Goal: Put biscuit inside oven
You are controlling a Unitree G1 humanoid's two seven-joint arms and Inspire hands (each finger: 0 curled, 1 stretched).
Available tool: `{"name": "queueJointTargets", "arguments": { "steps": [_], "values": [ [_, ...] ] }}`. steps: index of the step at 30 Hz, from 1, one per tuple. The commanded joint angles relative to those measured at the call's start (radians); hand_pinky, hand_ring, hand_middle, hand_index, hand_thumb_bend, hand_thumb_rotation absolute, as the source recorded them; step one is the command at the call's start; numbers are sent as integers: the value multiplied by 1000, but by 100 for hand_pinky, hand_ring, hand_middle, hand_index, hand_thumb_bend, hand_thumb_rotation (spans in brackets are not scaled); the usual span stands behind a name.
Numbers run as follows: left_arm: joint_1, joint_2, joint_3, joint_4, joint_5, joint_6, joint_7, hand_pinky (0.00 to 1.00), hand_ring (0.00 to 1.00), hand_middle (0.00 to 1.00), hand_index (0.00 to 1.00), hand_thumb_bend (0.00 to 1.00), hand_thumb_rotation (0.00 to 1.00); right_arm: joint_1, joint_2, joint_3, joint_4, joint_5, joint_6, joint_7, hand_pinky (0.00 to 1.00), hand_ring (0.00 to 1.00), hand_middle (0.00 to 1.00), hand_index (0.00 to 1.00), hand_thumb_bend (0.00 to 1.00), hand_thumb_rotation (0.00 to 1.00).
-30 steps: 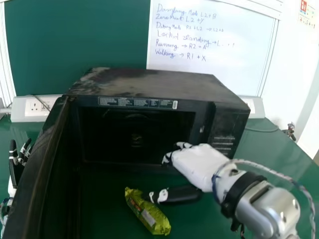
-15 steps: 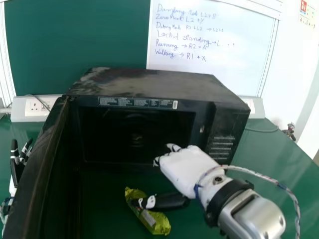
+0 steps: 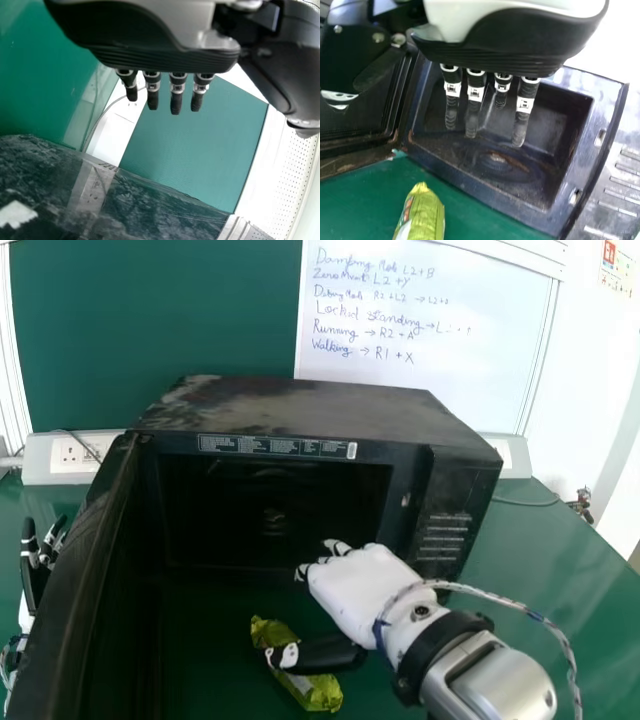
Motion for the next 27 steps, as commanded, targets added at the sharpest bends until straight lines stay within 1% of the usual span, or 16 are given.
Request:
{"name": "queueJointTargets", "arguments": {
  "steps": [1, 5, 12, 13, 17, 18, 20, 24, 27],
  "values": [
    [4, -3, 0, -16, -2, 7, 4, 83, 88, 89, 92, 95, 60, 18, 20, -10, 16, -8, -17, 4, 69, 80, 82, 83, 100, 59],
    [3, -1, 4, -16, -6, 9, 7, 82, 87, 88, 92, 96, 60, 39, 44, -11, 39, -14, -39, -4, 71, 81, 83, 84, 100, 58],
    [3, 9, 8, -16, -1, 15, 5, 82, 87, 89, 92, 95, 61, 51, 66, -5, 84, -54, -82, -15, 71, 81, 83, 83, 100, 51],
    [3, 9, 9, -17, -1, 17, 6, 82, 87, 88, 92, 95, 61, 51, 67, -3, 90, -60, -93, -18, 69, 79, 81, 83, 100, 50],
    [3, 8, 13, -20, -9, 21, 6, 82, 87, 88, 92, 95, 60, 60, 63, 0, 115, -62, -136, -45, 53, 63, 70, 78, 100, 45],
    [3, 8, 14, -21, -10, 22, 4, 82, 87, 88, 92, 95, 60, 63, 67, -1, 120, -62, -140, -49, 51, 62, 69, 78, 100, 44],
    [4, 9, 16, -21, -11, 23, 4, 82, 87, 88, 92, 95, 60, 68, 71, -2, 130, -63, -147, -52, 50, 61, 68, 77, 100, 42],
    [2, 8, 19, -19, -10, 19, 0, 81, 87, 88, 92, 95, 60, 71, 77, -2, 156, -68, -154, -47, 53, 63, 69, 77, 100, 40],
    [2, 10, 21, -23, -14, 25, -2, 81, 87, 88, 92, 94, 60, 74, 81, 1, 174, -75, -157, -52, 51, 61, 69, 77, 100, 38]
  ]
}}
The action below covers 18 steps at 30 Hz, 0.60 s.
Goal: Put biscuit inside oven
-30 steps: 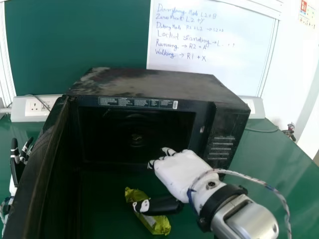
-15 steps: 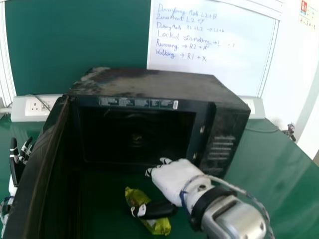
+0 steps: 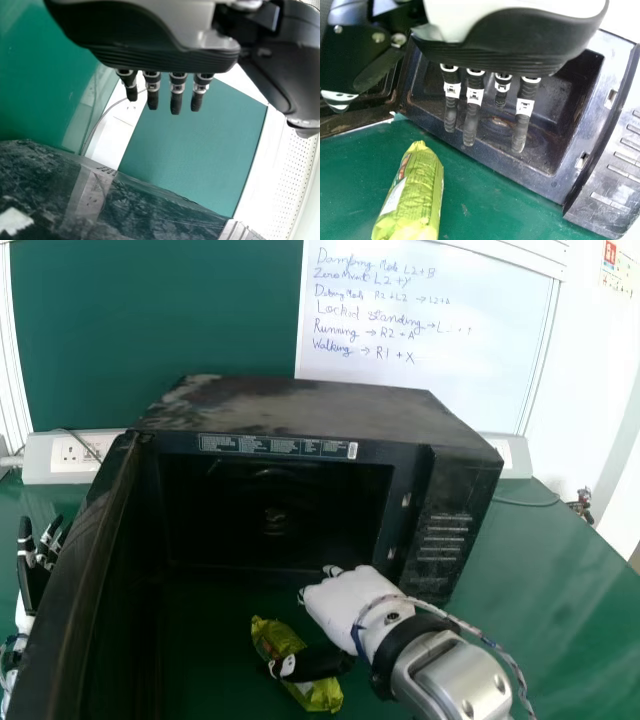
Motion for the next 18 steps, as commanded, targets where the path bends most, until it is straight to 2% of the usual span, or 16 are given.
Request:
{"name": "queueJointTargets", "arguments": {
  "steps": [1, 3, 7, 13, 18],
  "values": [
    [1, 8, 6, -14, -11, 7, -5, 81, 87, 88, 92, 94, 61, 7, 7, 3, 21, -12, -8, -17, 49, 60, 68, 77, 100, 38],
    [1, 12, 6, -12, -5, 5, -6, 81, 88, 88, 92, 94, 62, 9, 6, 6, 31, -11, -13, -18, 45, 55, 65, 77, 100, 37],
    [-1, 15, 7, -15, -7, 12, -2, 82, 88, 88, 92, 95, 62, 16, -2, 20, 37, -19, -35, -21, 43, 54, 65, 78, 100, 38],
    [-3, 16, 8, -22, -9, 20, 1, 82, 87, 88, 91, 96, 61, 16, -3, 34, 36, -18, -54, 25, 47, 59, 69, 80, 100, 40],
    [-3, 18, 6, -24, 0, 18, -1, 82, 88, 89, 92, 95, 63, 43, 3, 41, 28, -38, -62, 18, 45, 59, 69, 80, 100, 41]
  ]
}}
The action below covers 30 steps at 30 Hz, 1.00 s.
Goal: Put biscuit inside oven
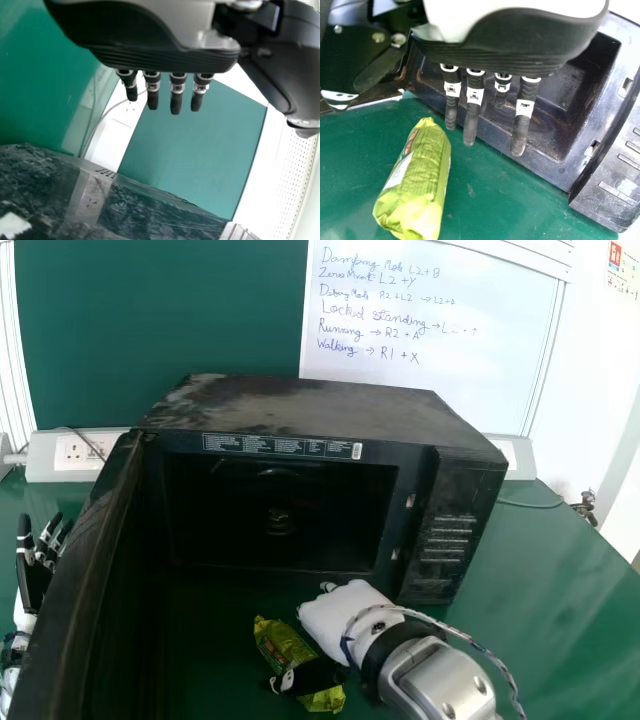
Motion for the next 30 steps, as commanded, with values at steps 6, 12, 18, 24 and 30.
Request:
{"name": "queueJointTargets", "arguments": {
  "steps": [6, 12, 18, 24, 30],
  "values": [
    [-6, 10, 4, -7, -2, 7, 2, 81, 88, 89, 92, 94, 62, 51, 20, 27, -11, -62, -15, -12, 49, 63, 72, 81, 100, 42],
    [-6, 12, 3, -4, 5, 0, -1, 81, 87, 89, 92, 94, 64, 98, 41, 54, -11, -132, -41, -34, 52, 67, 75, 80, 100, 42],
    [-5, 11, 6, -4, -1, 2, -1, 82, 87, 89, 92, 94, 63, 126, 28, 46, -3, -140, -70, -73, 52, 66, 74, 79, 100, 42],
    [-3, 13, 6, -2, 0, -2, -5, 82, 88, 89, 93, 94, 64, 152, 38, 41, 5, -157, -68, -95, 51, 67, 75, 80, 100, 42],
    [-5, 5, 4, -11, -3, 6, 6, 81, 87, 89, 92, 94, 62, 168, 58, 52, 17, -193, -69, -97, 53, 71, 78, 81, 100, 41]
  ]
}}
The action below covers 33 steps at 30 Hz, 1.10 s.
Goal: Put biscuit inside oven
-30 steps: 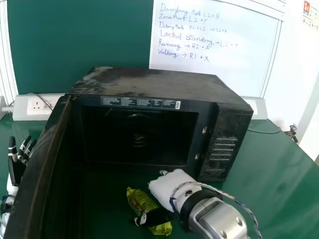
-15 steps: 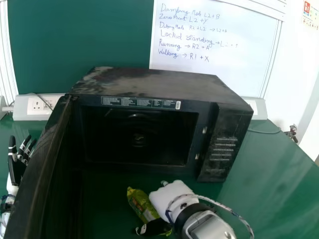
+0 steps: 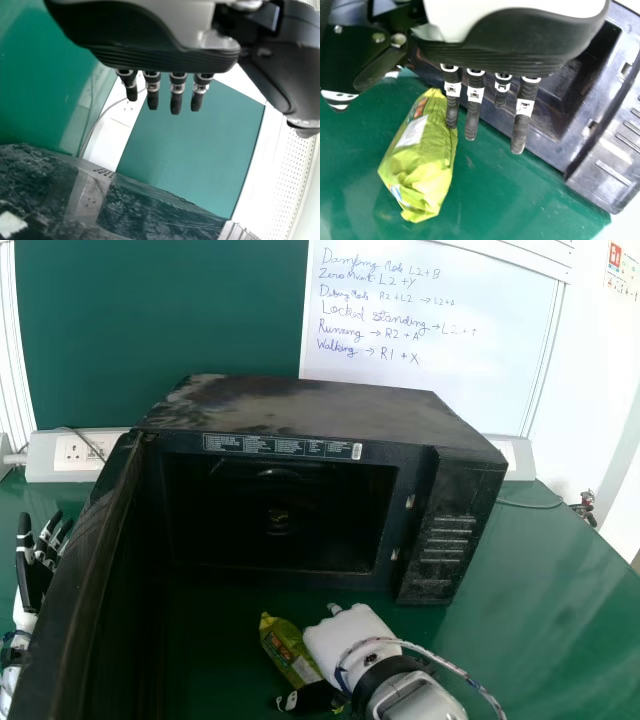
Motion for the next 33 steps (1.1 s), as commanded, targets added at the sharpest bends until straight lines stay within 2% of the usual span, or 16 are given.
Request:
{"name": "queueJointTargets", "arguments": {
  "steps": [1, 9, 10, 13, 15, 18, 22, 23, 24, 26, 30, 33],
  "values": [
    [-4, 0, 3, -9, -6, 3, 4, 81, 87, 89, 92, 94, 62, 10, 11, 8, 18, -6, -7, 5, 53, 71, 78, 81, 100, 40],
    [-3, 1, 4, -8, -7, 0, -1, 82, 87, 89, 92, 94, 63, 13, 11, 12, 27, -27, -24, -7, 59, 76, 80, 81, 100, 36],
    [-3, 1, 4, -9, -8, 1, 0, 82, 87, 88, 92, 94, 62, 16, 11, 11, 27, -28, -24, -15, 59, 76, 80, 81, 99, 33],
    [-2, 1, 5, -11, -12, 2, -3, 82, 87, 89, 92, 94, 62, 26, 3, 7, 24, -25, -33, -46, 57, 73, 78, 79, 79, 14],
    [-2, 0, 5, -11, -15, 3, -3, 82, 87, 89, 93, 94, 62, 36, 3, 3, 24, -23, -32, -70, 57, 72, 77, 78, 76, 9],
    [-2, 1, 5, -10, -17, 5, -4, 82, 88, 89, 93, 94, 62, 47, -6, 1, 27, -28, -39, -114, 51, 63, 71, 77, 72, 8],
    [-3, 2, 5, -7, -12, 1, -4, 82, 88, 89, 93, 94, 62, 49, -11, 0, 30, -32, -45, -145, 35, 47, 62, 75, 68, 11],
    [-3, 2, 4, -7, -9, 1, -2, 82, 88, 89, 93, 94, 62, 51, -9, 2, 32, -41, -44, -155, 31, 42, 59, 75, 68, 10],
    [-3, 0, 4, -11, -10, 4, 2, 82, 88, 89, 93, 94, 62, 54, -5, 3, 34, -50, -41, -162, 28, 38, 54, 74, 62, 5],
    [-2, -1, 2, -17, -5, 6, 8, 82, 88, 88, 92, 95, 62, 57, 8, 3, 38, -64, -32, -162, 26, 36, 50, 73, 57, 1],
    [-2, 2, 1, -14, -2, 2, 3, 82, 87, 89, 92, 95, 63, 57, 43, -1, 44, -71, -8, -143, 24, 33, 48, 74, 56, 0],
    [-2, 1, 3, -15, -7, 5, 4, 81, 87, 88, 92, 94, 63, 66, 49, -11, 42, -55, 0, -170, 24, 33, 48, 73, 56, 0]
  ]
}}
